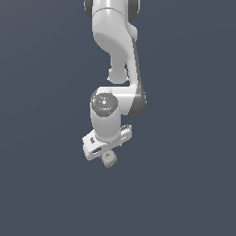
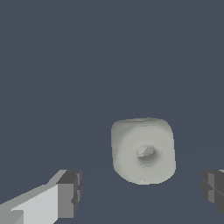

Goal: Pick up the object and move it to a goal position.

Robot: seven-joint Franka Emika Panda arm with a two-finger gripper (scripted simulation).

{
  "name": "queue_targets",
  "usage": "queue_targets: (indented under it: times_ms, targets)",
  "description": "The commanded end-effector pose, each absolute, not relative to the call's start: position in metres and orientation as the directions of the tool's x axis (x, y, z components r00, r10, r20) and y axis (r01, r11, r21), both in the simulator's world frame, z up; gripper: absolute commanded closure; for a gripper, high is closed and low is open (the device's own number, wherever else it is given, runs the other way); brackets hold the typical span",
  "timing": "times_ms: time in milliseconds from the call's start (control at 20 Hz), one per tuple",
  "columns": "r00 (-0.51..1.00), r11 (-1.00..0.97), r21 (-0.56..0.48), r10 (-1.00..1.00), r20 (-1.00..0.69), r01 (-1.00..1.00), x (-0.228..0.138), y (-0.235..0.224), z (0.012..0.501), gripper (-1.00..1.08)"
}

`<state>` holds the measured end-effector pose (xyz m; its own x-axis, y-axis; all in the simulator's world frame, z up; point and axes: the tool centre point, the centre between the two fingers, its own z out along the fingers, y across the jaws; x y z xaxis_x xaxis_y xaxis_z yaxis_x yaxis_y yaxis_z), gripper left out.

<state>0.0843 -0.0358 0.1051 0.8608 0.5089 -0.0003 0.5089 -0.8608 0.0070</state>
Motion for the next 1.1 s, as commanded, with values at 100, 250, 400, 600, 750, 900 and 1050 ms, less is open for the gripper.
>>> queue_targets:
  times_ms: [100,250,400,600,750,900,1050]
  targets:
    - [0.833,-0.833,0.003,0.554,0.000,0.554,0.091,-0.041,0.095,-0.92]
    - [0.822,-0.822,0.001,0.570,0.000,0.570,0.093,-0.043,0.091,-0.92]
    - [0.817,-0.817,0.000,0.577,0.000,0.577,0.095,-0.044,0.090,-0.92]
    - [0.819,-0.819,0.000,0.574,-0.001,0.574,0.094,-0.044,0.088,-0.92]
    - [0.818,-0.818,0.000,0.575,0.000,0.575,0.094,-0.044,0.079,-0.92]
    - [0.818,-0.818,0.000,0.576,0.000,0.576,0.093,-0.044,0.063,-0.92]
    - [0.817,-0.817,0.000,0.577,0.000,0.577,0.093,-0.044,0.047,-0.92]
